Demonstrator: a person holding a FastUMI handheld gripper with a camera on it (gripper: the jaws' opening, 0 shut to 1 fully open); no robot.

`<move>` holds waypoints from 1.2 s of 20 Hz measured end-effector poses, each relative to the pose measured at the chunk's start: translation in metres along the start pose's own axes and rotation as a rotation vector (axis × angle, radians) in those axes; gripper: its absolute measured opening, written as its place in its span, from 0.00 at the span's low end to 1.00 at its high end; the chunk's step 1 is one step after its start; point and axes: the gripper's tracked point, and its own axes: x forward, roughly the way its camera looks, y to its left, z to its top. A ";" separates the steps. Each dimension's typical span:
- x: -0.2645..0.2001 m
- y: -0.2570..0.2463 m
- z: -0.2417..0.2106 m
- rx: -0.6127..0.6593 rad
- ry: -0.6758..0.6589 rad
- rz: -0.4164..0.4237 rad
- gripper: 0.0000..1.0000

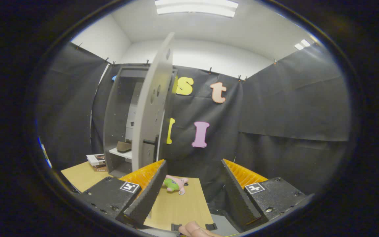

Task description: Open the shoe cabinet door, grab the shoes and put them into the shoe cabinet, then close the shoe cabinet door.

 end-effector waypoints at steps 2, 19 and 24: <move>0.022 -0.025 0.002 0.022 -0.014 -0.008 1.00; 0.077 0.068 -0.032 -0.037 0.127 0.055 0.96; 0.066 0.112 -0.035 -0.005 0.139 0.047 0.94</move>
